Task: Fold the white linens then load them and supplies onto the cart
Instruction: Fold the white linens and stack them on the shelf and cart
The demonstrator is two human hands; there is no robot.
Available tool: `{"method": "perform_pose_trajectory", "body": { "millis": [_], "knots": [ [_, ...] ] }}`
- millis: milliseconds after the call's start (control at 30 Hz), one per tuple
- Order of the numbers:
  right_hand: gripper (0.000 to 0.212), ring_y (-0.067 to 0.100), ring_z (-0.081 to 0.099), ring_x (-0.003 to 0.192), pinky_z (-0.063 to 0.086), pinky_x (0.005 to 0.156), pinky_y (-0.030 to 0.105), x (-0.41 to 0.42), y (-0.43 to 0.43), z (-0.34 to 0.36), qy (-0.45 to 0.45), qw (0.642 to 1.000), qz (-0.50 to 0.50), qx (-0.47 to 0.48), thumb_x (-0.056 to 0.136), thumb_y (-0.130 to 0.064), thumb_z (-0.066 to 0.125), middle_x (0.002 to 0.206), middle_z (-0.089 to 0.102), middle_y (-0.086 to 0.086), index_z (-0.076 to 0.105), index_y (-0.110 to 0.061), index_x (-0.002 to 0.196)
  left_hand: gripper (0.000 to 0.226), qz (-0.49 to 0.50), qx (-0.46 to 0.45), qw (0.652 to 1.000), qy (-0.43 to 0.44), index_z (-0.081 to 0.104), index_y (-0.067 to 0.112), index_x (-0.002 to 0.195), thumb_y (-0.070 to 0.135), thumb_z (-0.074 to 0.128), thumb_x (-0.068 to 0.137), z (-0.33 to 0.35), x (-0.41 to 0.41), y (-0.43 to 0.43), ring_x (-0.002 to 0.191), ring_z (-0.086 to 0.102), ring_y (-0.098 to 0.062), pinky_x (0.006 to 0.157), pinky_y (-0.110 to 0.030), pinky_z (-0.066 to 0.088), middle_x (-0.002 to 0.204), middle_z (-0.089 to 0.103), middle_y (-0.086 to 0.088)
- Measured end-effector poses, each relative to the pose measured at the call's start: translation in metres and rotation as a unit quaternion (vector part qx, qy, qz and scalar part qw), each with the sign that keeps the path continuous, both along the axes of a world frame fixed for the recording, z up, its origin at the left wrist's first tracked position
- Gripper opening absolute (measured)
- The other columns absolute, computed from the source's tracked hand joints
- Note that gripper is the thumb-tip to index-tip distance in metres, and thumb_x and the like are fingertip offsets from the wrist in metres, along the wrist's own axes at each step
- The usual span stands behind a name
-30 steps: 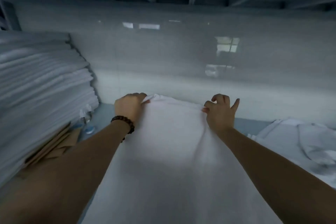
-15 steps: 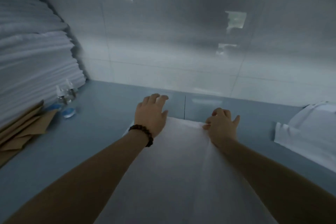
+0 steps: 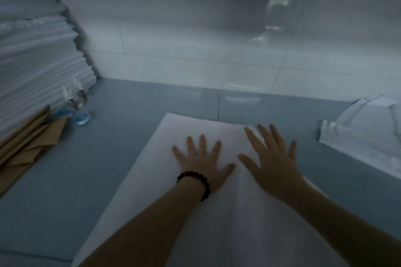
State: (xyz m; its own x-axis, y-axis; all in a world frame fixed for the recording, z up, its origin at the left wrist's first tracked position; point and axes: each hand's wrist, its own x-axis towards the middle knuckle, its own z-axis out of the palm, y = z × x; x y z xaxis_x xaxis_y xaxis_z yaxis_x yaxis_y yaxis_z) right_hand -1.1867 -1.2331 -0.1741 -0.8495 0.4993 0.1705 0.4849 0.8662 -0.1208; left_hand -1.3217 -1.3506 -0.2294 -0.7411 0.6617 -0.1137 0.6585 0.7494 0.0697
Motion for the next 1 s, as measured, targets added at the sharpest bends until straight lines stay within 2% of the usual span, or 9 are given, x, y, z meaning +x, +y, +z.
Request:
{"method": "perform_pose_trajectory", "body": {
  "millis": [67, 133, 267, 433, 600, 667, 767, 833, 1000],
  "knots": [
    [0.067, 0.009, -0.035, 0.138, -0.010, 0.112, 0.058, 0.052, -0.023, -0.008, -0.054, 0.998, -0.014, -0.014, 0.074, -0.080, -0.016, 0.149, -0.031, -0.020, -0.032, -0.055, 0.134, 0.088, 0.003, -0.003, 1.000, -0.003, -0.015, 0.044, 0.146, 0.087, -0.003, 0.070, 0.001, 0.000, 0.000, 0.143, -0.019, -0.039, 0.096, -0.075, -0.015, 0.159, -0.020, 0.001],
    [0.066, 0.010, -0.042, 0.133, -0.010, 0.112, 0.060, 0.084, -0.036, -0.020, -0.127, 0.990, -0.042, -0.031, 0.067, -0.080, -0.024, 0.143, -0.042, -0.019, -0.041, -0.055, 0.126, 0.087, 0.004, -0.007, 1.000, -0.006, -0.015, 0.045, 0.146, 0.086, -0.004, 0.070, 0.002, 0.000, -0.002, 0.143, -0.019, -0.039, 0.097, -0.075, -0.013, 0.159, -0.019, 0.002],
    [0.070, 0.021, -0.028, 0.143, -0.012, 0.110, 0.065, 0.093, -0.050, -0.035, -0.171, 0.983, -0.061, -0.030, 0.081, -0.075, -0.005, 0.156, -0.028, -0.008, -0.024, -0.047, 0.142, 0.083, 0.008, -0.044, 0.998, -0.049, -0.015, 0.045, 0.147, 0.085, 0.007, 0.077, 0.021, 0.004, -0.006, 0.144, -0.019, -0.036, 0.102, -0.074, -0.008, 0.159, -0.021, 0.004],
    [0.076, 0.022, -0.024, 0.145, -0.014, 0.108, 0.066, 0.092, -0.049, -0.039, -0.158, 0.986, -0.056, -0.021, 0.075, -0.076, -0.013, 0.158, -0.023, -0.007, -0.017, -0.047, 0.145, 0.077, 0.003, -0.052, 0.996, -0.079, -0.020, 0.047, 0.144, 0.081, 0.010, 0.082, 0.039, 0.035, -0.057, 0.145, -0.018, -0.034, 0.107, -0.068, -0.010, 0.158, -0.023, 0.003],
    [0.069, 0.025, -0.018, 0.146, -0.014, 0.105, 0.070, 0.094, -0.059, -0.030, -0.156, 0.984, -0.080, -0.032, 0.082, -0.075, -0.004, 0.160, -0.016, -0.005, -0.011, -0.049, 0.146, 0.070, 0.007, -0.056, 0.996, -0.071, -0.017, 0.048, 0.144, 0.077, 0.005, 0.084, 0.023, 0.084, -0.129, 0.145, -0.017, -0.031, 0.108, -0.067, -0.007, 0.158, -0.022, 0.004],
    [0.071, 0.028, -0.018, 0.146, -0.016, 0.102, 0.071, 0.100, -0.068, -0.028, -0.151, 0.984, -0.089, -0.043, 0.076, -0.077, -0.010, 0.161, -0.014, -0.004, -0.013, -0.053, 0.143, 0.070, 0.017, -0.053, 0.996, -0.064, -0.020, 0.050, 0.143, 0.077, 0.005, 0.084, 0.017, 0.090, -0.141, 0.145, -0.020, -0.031, 0.108, -0.068, -0.007, 0.158, -0.025, 0.005],
    [0.070, 0.029, -0.021, 0.145, -0.015, 0.103, 0.072, 0.110, -0.083, -0.035, -0.152, 0.983, -0.089, -0.049, 0.067, -0.080, -0.024, 0.160, -0.018, -0.004, -0.033, -0.055, 0.132, 0.071, 0.019, -0.016, 0.999, -0.038, -0.022, 0.052, 0.141, 0.079, 0.000, 0.080, 0.009, 0.092, -0.146, 0.145, -0.021, -0.030, 0.107, -0.068, -0.011, 0.158, -0.023, 0.007],
    [0.065, 0.030, -0.022, 0.145, -0.013, 0.104, 0.071, 0.109, -0.090, -0.041, -0.150, 0.983, -0.092, -0.042, 0.072, -0.078, -0.021, 0.159, -0.020, -0.003, -0.037, -0.054, 0.129, 0.072, 0.022, -0.005, 0.999, -0.026, -0.022, 0.054, 0.140, 0.081, -0.006, 0.075, 0.004, 0.088, -0.147, 0.145, -0.020, -0.029, 0.106, -0.068, -0.012, 0.159, -0.021, 0.008],
    [0.069, 0.029, -0.013, 0.147, -0.013, 0.103, 0.071, 0.070, -0.099, -0.047, -0.116, 0.989, -0.083, -0.024, 0.080, -0.076, -0.009, 0.161, -0.008, -0.002, -0.011, -0.053, 0.144, 0.072, 0.035, 0.003, 0.999, -0.022, -0.019, 0.056, 0.140, 0.082, -0.005, 0.074, 0.003, 0.051, -0.158, 0.145, -0.019, -0.027, 0.107, -0.067, -0.011, 0.159, -0.020, 0.010]
  ]
}}
